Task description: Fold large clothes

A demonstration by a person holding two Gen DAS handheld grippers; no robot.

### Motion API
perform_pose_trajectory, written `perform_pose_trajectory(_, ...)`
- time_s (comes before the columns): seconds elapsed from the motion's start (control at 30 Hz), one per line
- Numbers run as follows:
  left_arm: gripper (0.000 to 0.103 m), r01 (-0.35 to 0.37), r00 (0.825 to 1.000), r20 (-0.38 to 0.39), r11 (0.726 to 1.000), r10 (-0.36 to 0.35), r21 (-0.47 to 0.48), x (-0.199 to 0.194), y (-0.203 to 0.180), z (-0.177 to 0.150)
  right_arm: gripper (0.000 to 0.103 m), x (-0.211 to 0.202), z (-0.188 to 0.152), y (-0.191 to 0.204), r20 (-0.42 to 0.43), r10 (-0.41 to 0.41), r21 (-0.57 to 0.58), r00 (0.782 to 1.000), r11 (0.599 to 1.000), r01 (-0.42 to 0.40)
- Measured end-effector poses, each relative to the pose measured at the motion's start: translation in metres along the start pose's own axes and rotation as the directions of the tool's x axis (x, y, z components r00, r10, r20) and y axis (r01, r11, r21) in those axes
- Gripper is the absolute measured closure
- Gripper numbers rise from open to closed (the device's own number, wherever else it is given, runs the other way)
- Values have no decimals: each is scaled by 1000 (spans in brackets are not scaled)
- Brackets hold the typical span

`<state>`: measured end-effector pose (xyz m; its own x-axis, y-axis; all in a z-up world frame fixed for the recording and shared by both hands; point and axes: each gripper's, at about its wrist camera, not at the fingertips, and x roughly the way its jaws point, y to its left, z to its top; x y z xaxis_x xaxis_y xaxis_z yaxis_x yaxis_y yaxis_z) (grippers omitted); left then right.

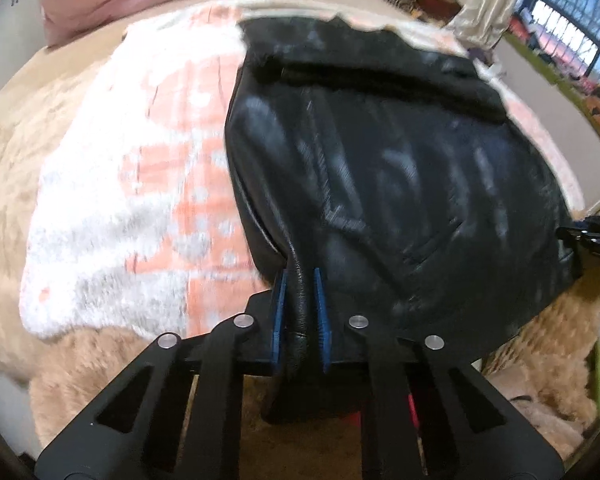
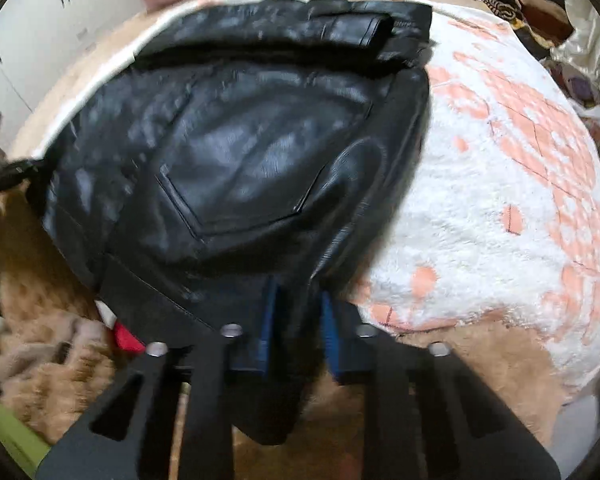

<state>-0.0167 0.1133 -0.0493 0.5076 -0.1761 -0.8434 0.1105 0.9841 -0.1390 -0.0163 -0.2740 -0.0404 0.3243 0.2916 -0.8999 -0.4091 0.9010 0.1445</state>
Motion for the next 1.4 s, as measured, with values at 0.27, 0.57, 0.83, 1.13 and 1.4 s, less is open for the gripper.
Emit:
perform_pose_trajectory(0.27, 103, 45, 983, 179, 999, -44, -4, -33, -7, 55, 97, -68, 38, -26, 329, 213, 47, 920, 969, -241)
perform_pose_trajectory(0.57, 103, 91, 963, 263, 988, -55, -125, -33, 13, 122, 98, -63, 127, -59, 472, 219, 166, 854, 929, -330)
perform_pose_trajectory(0.83, 67, 86, 967, 250, 989, -53, -120, -50, 19, 100, 99, -24, 177, -85, 456, 140, 329, 879, 891, -312)
perform_pose_trajectory(1.13, 48, 33, 984, 178, 993, -13, -111, -43, 23, 63, 103, 9, 192, -150, 436, 23, 528, 899, 803, -277)
perform_pose_trajectory(1.4, 37, 83, 996, -3, 990, -84, -114, 3, 12, 28, 37, 0, 137, -97, 269, 218, 376, 938, 873, -311)
